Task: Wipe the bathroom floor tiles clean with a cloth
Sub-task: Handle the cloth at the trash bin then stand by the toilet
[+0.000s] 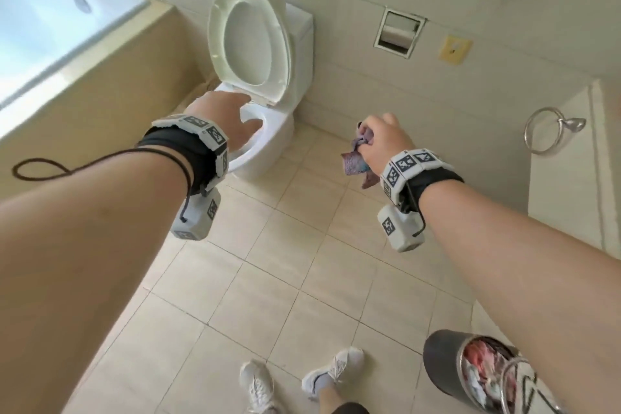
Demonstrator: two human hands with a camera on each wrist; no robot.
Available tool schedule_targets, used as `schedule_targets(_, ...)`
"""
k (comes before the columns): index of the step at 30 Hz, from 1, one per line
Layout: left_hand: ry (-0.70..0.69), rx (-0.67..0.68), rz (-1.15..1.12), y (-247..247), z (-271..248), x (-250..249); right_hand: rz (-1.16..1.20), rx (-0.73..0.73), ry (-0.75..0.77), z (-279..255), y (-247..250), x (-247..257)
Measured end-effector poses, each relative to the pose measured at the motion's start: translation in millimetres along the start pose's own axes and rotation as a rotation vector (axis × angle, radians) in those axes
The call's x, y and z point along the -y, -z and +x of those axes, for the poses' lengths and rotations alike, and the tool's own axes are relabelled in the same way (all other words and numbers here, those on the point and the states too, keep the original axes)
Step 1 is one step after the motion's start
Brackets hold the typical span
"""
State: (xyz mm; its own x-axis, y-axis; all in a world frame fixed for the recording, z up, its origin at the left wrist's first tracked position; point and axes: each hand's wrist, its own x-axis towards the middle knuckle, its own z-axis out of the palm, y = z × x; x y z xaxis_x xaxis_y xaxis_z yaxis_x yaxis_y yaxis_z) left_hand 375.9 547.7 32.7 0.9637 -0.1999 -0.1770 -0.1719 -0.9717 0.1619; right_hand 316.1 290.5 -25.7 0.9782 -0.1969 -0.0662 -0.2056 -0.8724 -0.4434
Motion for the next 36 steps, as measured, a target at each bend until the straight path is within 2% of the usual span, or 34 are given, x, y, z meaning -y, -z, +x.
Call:
schedule_targets(8, 0.217, -0.124, -0.029, 51.2, -59.3, 137.8, -0.008, 0.066, 0.232, 4.6, -38.8, 155.0)
schedule_targets(16, 0.418, -0.173, -0.067, 78.8, -128.0, 260.2, -0.001, 0.147, 0.402, -10.8, -83.8, 287.7)
schedule_targets(26, 0.634, -0.293, -0.124, 77.2, -212.4, 368.2, -0.029, 0.272, 0.643, -41.1, -152.0, 410.9)
schedule_targets(32, 0.8, -0.262, -0.135, 60.5, -269.0, 427.8, -0.052, 0.373, 0.762, -72.5, -201.5, 468.0)
schedule_targets(36, 0.844, -0.238, -0.164, 43.0, -282.5, 449.2, -0.079, 0.417, 0.793, -77.1, -222.0, 483.3)
